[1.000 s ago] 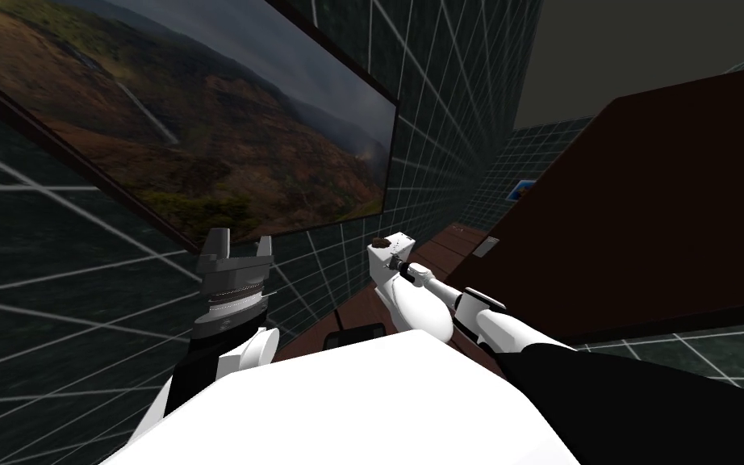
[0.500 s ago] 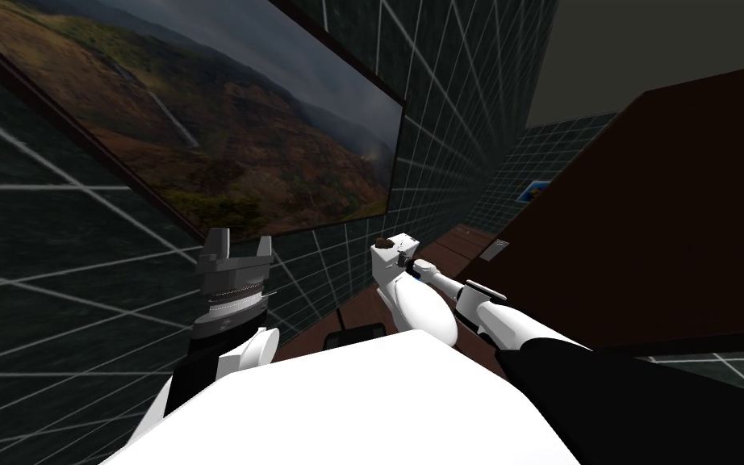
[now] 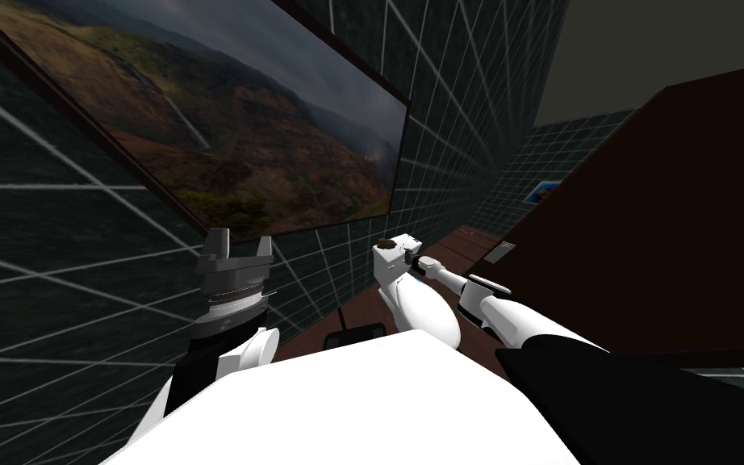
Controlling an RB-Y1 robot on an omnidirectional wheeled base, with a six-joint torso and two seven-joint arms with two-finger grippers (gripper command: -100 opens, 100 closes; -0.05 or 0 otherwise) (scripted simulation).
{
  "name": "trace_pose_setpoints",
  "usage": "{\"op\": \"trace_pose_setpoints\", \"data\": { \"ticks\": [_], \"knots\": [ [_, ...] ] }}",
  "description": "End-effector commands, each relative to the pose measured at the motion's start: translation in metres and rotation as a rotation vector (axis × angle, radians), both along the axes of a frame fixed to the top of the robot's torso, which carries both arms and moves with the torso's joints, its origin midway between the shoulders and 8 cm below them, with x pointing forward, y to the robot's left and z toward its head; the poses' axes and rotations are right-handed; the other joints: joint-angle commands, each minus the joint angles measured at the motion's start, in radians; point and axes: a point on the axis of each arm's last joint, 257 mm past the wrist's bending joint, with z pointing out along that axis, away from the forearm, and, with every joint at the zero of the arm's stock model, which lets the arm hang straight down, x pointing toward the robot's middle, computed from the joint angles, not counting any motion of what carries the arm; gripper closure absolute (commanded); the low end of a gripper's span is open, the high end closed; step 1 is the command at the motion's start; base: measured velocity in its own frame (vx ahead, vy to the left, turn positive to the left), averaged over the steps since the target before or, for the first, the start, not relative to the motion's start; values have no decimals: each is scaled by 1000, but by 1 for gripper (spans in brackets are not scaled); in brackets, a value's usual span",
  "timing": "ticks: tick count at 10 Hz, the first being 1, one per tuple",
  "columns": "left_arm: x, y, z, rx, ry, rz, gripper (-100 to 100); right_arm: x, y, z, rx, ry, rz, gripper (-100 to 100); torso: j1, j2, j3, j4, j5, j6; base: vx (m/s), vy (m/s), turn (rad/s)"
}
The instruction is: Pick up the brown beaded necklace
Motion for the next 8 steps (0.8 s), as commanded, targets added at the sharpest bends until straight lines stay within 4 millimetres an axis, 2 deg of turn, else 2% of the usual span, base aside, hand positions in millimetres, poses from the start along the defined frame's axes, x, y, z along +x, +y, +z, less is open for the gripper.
{"op": "trace_pose_setpoints", "data": {
  "ticks": [1, 2, 3, 6, 8],
  "knots": [
    [0, 0, 0, 0, 0, 0, 0, 0, 0, 0, 0, 0, 0, -100, 0, 0, 0, 0, 0, 0, 0, 0, 0],
    [0, 0, 0, 0, 0, 0, 0, 0, -2, 1, -6, -1, -1, 0, 0, 0, 0, 0, 0, 0, 0, 0, 0],
    [0, 0, 0, 0, 0, 0, 0, 0, 12, -3, -6, 0, 28, -100, 0, 0, 0, 0, 0, 0, 61, 1, -159],
    [0, 0, 0, 0, 0, 0, 0, -2, 34, -7, -6, -1, 77, -100, 1, -10, -6, -2, 0, 0, 159, 22, -208],
    [0, 0, 0, 0, 0, 0, 0, -2, 33, -7, -8, 0, 78, -100, 1, -6, -4, -2, 0, 0, 40, 18, 6]
  ]
}}
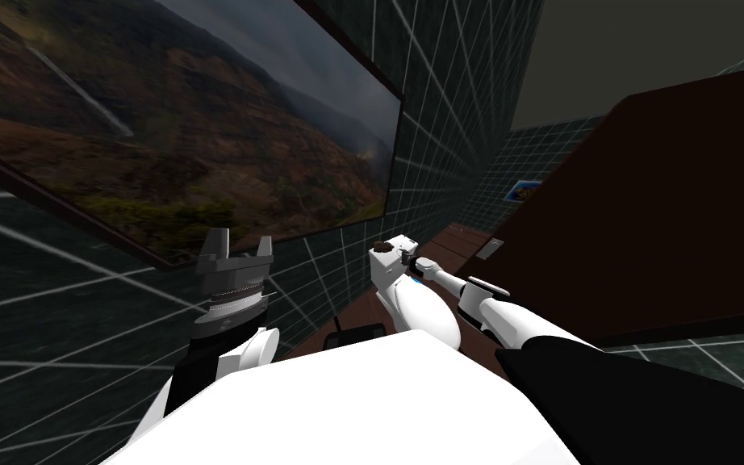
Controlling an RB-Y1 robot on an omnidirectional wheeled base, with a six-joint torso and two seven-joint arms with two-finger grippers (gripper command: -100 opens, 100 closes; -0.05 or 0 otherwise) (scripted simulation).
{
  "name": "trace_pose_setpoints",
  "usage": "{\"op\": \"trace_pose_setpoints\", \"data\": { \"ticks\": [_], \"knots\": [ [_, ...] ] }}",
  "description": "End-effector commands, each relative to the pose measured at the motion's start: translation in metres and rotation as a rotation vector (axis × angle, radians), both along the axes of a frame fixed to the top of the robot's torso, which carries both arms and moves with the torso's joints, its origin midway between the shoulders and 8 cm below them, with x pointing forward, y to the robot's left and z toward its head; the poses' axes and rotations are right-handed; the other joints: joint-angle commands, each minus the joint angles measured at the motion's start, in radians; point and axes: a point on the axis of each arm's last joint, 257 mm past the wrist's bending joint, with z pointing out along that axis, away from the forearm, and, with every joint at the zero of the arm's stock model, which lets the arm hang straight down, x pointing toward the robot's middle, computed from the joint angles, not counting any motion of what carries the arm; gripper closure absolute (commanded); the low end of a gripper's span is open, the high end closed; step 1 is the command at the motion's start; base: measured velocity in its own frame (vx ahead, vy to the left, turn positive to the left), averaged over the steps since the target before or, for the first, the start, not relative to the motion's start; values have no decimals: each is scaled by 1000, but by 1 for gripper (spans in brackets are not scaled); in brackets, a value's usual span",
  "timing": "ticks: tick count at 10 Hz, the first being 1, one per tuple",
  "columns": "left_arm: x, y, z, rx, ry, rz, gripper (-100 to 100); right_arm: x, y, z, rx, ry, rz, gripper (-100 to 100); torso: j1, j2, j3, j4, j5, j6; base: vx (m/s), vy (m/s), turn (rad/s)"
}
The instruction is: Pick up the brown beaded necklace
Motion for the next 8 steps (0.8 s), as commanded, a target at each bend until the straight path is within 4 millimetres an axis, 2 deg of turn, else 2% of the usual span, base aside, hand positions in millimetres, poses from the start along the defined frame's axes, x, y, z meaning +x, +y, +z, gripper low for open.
{"op": "trace_pose_setpoints", "data": {
  "ticks": [1, 3, 5, 6, 7, 8],
  "knots": [
    [0, 0, 0, 0, 0, 0, 0, 0, 0, 0, 0, 0, 0, 100, 0, 0, 0, 0, 0, 0, -1, 4, -18],
    [0, 0, 0, 0, 0, 0, 0, -6, 0, -8, -1, 15, 2, 100, 0, -1, 2, 5, 2, -5, -7, 2, -17],
    [0, 0, 0, 0, 0, 0, 0, -4, -1, -6, -1, 11, 0, 100, 0, -3, 0, 3, 0, -5, 0, 0, 0],
    [0, 0, 0, 0, 0, 0, 0, -4, -1, -5, -1, 11, 0, 0, 0, -4, -1, 3, 0, -5, 0, 0, 0],
    [0, 0, 0, 0, 0, 0, 0, 1, -12, 2, 1, 0, -29, 100, 0, -4, -1, 2, 0, -5, -87, -17, 223],
    [0, 0, 0, 0, 0, 0, 0, 1, -21, 4, 1, 0, -48, 100, -1, 0, 1, 3, 0, -7, -168, -47, 262]
  ]
}}
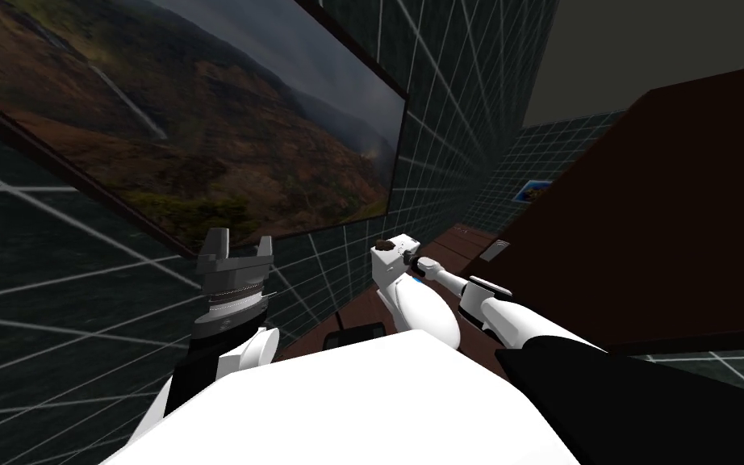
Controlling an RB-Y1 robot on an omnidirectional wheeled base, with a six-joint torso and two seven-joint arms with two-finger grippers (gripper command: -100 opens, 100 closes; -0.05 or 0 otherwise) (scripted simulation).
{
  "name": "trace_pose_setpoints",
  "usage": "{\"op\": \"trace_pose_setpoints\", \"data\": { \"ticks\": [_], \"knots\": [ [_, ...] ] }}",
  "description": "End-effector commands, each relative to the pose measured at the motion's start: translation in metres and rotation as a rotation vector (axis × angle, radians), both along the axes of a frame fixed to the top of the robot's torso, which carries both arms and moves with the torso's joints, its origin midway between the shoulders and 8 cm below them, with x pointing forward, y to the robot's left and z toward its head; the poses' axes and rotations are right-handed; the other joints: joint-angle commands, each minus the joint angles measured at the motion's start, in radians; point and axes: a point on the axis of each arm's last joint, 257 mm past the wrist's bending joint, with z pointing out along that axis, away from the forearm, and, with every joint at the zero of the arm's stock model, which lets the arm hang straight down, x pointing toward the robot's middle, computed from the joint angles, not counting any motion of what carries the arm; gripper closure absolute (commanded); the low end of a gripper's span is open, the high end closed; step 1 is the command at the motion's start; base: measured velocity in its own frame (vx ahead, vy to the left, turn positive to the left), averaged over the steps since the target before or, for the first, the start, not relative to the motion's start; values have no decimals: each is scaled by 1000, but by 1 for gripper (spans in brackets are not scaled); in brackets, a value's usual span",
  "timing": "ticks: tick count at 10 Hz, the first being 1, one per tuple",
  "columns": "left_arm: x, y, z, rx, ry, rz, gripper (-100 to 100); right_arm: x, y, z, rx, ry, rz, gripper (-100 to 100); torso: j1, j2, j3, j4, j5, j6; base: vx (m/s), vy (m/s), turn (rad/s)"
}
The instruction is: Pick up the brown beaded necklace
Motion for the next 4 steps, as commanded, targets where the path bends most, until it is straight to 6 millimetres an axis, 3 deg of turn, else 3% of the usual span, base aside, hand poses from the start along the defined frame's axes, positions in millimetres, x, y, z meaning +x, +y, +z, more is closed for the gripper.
{"op": "trace_pose_setpoints", "data": {
  "ticks": [1, 2, 3, 4],
  "knots": [
    [0, 0, 0, 0, 0, 0, 0, 3, -15, 5, 3, -2, -40, 100, 0, 0, 0, 0, 0, 0, -197, -20, 265],
    [0, 0, 0, 0, 0, 0, 0, 3, -15, 5, 3, -2, -40, 100, 2, 2, 1, 0, 0, 0, -137, -6, 108],
    [0, 0, 0, 0, 0, 0, 0, 3, -13, 4, 3, -2, -33, 100, 2, 1, 1, 0, 1, 1, -47, -4, 3],
    [0, 0, 0, 0, 0, 0, 0, 3, -13, 4, 4, -1, -35, 0, 2, -4, -2, -1, 1, 1, -12, 0, -5]
  ]
}}
